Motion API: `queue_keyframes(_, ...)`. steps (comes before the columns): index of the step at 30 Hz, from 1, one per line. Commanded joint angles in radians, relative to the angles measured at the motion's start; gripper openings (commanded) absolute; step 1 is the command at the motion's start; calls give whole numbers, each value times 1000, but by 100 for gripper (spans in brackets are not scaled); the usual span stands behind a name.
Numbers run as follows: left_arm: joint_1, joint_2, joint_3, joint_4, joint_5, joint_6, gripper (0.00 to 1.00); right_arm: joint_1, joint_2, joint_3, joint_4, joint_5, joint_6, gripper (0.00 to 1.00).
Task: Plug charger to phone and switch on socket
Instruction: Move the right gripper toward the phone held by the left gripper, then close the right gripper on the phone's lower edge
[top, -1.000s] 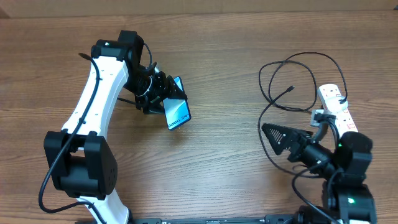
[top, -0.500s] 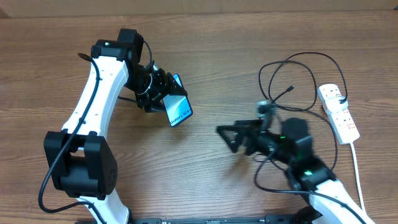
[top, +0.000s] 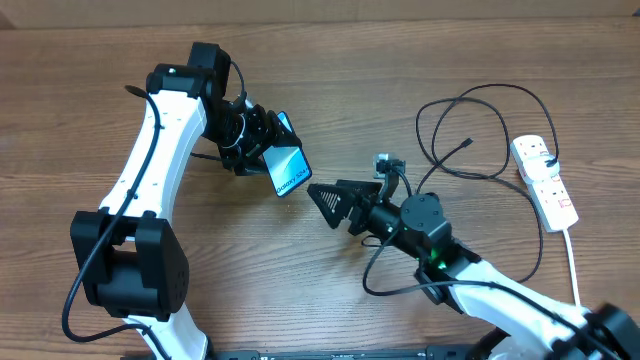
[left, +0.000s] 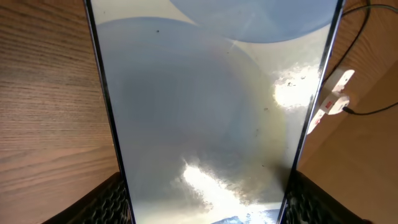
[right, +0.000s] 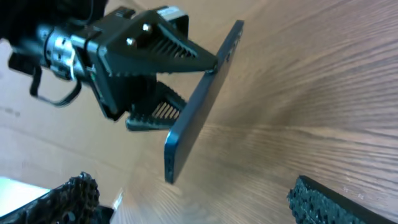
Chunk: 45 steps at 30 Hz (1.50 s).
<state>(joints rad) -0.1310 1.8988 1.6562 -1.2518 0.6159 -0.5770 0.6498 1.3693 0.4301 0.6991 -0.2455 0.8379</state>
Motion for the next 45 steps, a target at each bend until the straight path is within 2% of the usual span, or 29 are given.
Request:
queue_keyframes(1,-8,-1,23,11,27,-26,50,19,60,8,64,71,53,99)
queue_keyframes(10,-16,-1,23,36,27,-31,51,41,182,139,80,102,56,100)
queue_keyframes(22,-16,-1,23,58,27,-33,51,69,272,250,51,179,56,78)
queue_keyframes(28,-16,-1,23,61,27,-53,51,141,282,261,51,344,52,75)
queue_keyframes(32,-16,-1,23,60,27,-56,52,164,283,262,48,448,52,69)
queue_keyframes(45,-23,-1,23,60,28,-59,52,176,381,374,47,428,52,61)
